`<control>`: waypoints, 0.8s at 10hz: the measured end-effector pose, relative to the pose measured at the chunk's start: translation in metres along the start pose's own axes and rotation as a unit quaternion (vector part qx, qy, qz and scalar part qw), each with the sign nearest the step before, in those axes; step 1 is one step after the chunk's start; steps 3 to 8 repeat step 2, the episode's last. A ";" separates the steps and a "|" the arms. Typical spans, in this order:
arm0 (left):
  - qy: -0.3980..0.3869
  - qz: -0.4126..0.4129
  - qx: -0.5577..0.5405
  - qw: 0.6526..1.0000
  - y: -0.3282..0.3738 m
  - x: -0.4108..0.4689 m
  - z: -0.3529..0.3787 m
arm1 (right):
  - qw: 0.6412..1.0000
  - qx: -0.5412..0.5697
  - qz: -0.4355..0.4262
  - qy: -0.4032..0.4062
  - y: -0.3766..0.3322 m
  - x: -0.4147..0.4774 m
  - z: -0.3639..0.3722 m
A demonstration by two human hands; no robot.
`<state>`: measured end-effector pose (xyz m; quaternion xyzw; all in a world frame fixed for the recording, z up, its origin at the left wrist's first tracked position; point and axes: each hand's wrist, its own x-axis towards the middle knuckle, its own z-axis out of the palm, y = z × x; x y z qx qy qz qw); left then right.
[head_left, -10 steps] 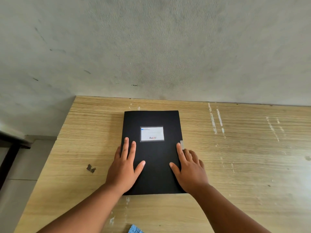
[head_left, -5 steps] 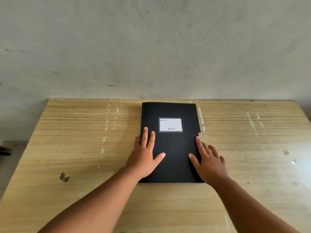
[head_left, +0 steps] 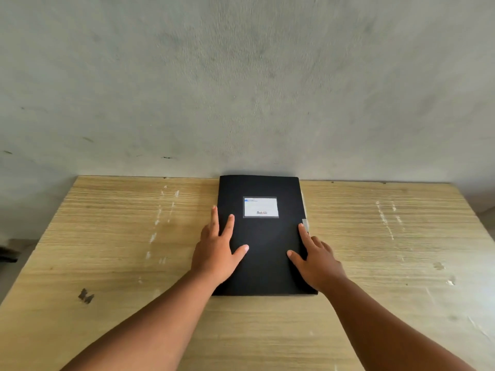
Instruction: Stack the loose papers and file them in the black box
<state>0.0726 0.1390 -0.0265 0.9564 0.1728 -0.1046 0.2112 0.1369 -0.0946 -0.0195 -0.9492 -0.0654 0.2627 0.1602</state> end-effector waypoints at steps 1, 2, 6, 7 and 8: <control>0.043 -0.034 -0.054 0.997 0.008 -0.014 -0.009 | 0.995 0.083 -0.006 0.062 -0.001 -0.007 -0.010; 0.052 -0.053 -0.127 0.989 0.018 -0.028 -0.021 | 0.981 0.151 -0.019 0.116 -0.004 -0.018 -0.026; 0.052 -0.053 -0.127 0.989 0.018 -0.028 -0.021 | 0.981 0.151 -0.019 0.116 -0.004 -0.018 -0.026; 0.052 -0.053 -0.127 0.989 0.018 -0.028 -0.021 | 0.981 0.151 -0.019 0.116 -0.004 -0.018 -0.026; 0.052 -0.053 -0.127 0.989 0.018 -0.028 -0.021 | 0.981 0.151 -0.019 0.116 -0.004 -0.018 -0.026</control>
